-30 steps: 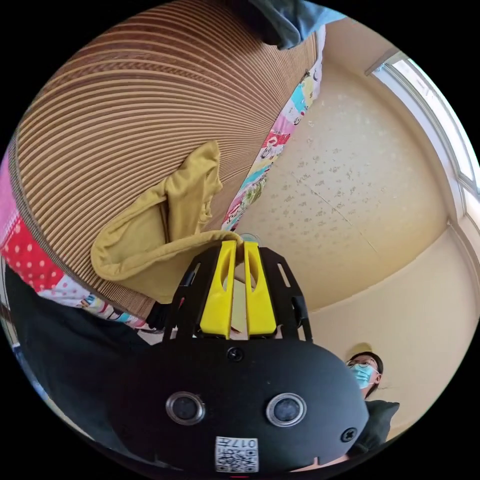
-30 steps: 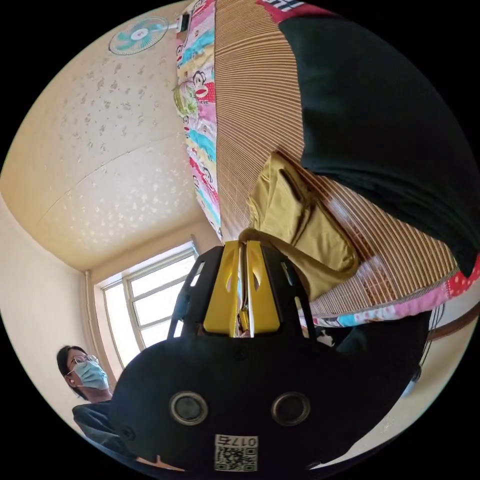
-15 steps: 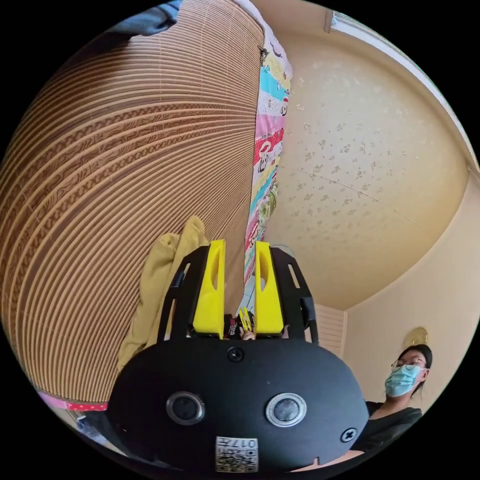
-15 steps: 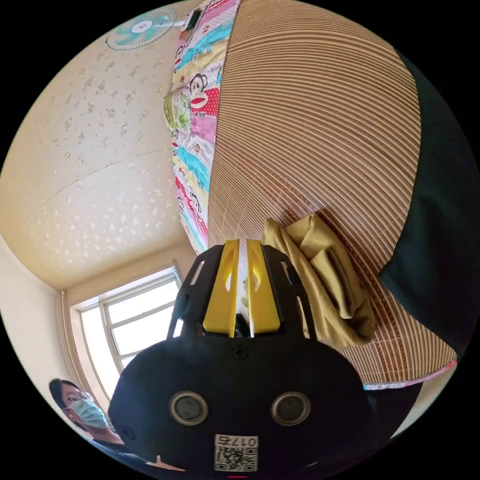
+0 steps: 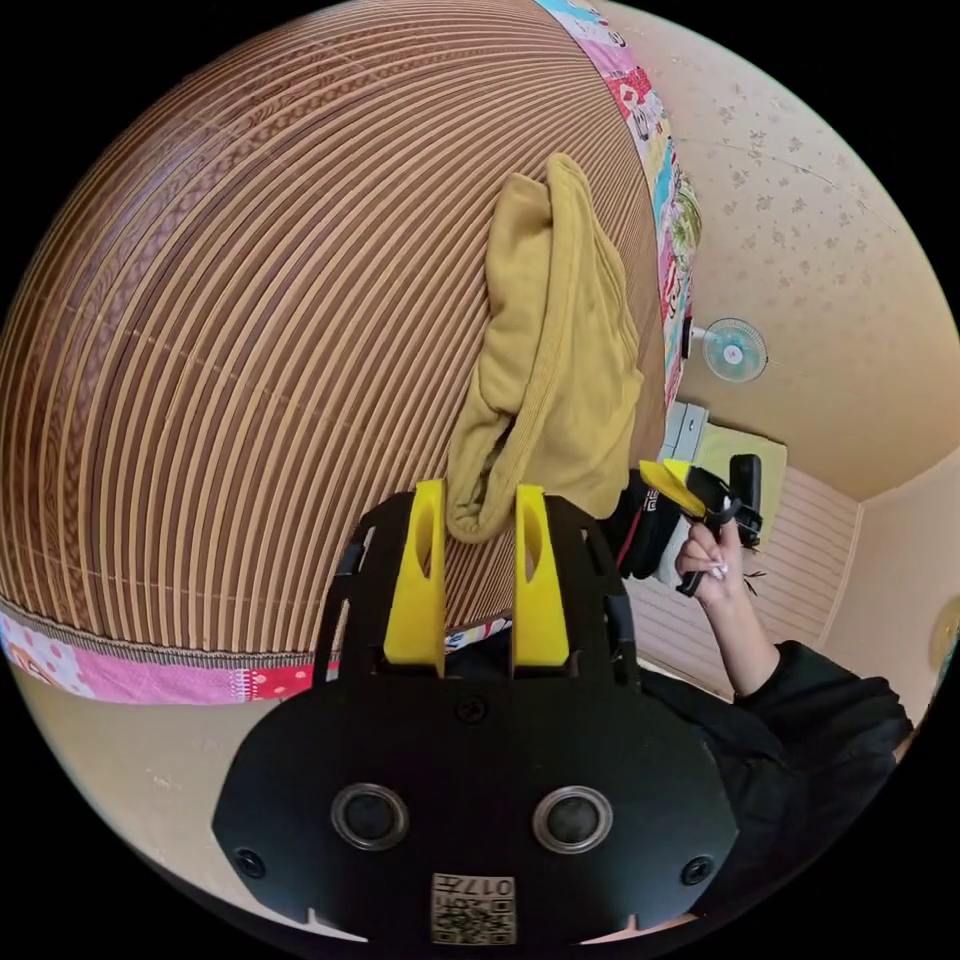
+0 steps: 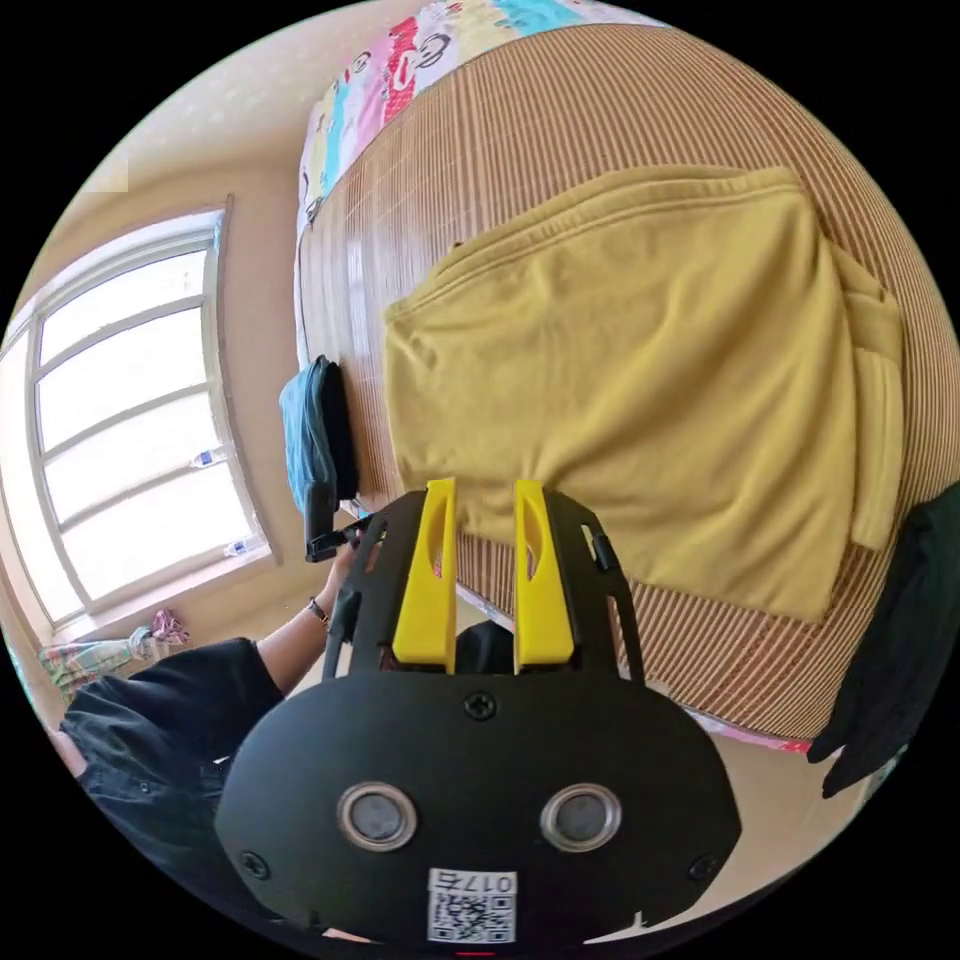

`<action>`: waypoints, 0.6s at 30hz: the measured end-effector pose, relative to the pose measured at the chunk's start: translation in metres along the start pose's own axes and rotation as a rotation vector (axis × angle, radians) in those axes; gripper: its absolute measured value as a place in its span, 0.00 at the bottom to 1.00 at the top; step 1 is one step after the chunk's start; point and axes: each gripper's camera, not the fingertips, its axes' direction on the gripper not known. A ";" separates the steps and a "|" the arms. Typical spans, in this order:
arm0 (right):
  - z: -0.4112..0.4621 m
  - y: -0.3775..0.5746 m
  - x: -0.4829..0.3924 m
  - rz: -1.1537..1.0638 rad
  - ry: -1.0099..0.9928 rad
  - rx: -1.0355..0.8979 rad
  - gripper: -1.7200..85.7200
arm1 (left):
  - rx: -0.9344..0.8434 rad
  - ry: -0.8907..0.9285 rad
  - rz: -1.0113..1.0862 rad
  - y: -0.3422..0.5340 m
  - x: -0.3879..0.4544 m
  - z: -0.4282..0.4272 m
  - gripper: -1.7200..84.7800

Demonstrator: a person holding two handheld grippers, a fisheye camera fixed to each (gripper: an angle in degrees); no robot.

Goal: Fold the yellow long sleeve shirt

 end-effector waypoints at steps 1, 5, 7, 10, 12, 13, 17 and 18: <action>0.015 -0.012 -0.026 -0.045 0.028 -0.037 0.15 | 0.005 -0.005 0.006 0.002 0.001 0.000 0.11; 0.075 -0.052 -0.119 -0.182 0.220 -0.174 0.22 | 0.060 -0.026 0.090 0.022 0.026 -0.009 0.08; 0.104 -0.066 -0.156 -0.228 0.322 -0.219 0.23 | 0.091 -0.044 0.134 0.033 0.042 -0.015 0.08; 0.160 -0.078 -0.206 -0.282 0.607 -0.317 0.26 | 0.134 -0.084 0.183 0.047 0.066 -0.021 0.08; 0.203 -0.079 -0.221 -0.323 0.834 -0.425 0.27 | 0.153 -0.114 0.233 0.054 0.082 -0.024 0.08; 0.229 -0.076 -0.223 -0.354 0.954 -0.493 0.25 | 0.153 -0.119 0.248 0.055 0.085 -0.024 0.08; 0.262 -0.062 -0.194 -0.393 1.243 -0.612 0.15 | 0.122 -0.156 0.357 0.057 0.097 -0.033 0.08; 0.256 -0.063 -0.192 -0.384 1.201 -0.599 0.15 | 0.100 -0.168 0.432 0.058 0.103 -0.036 0.08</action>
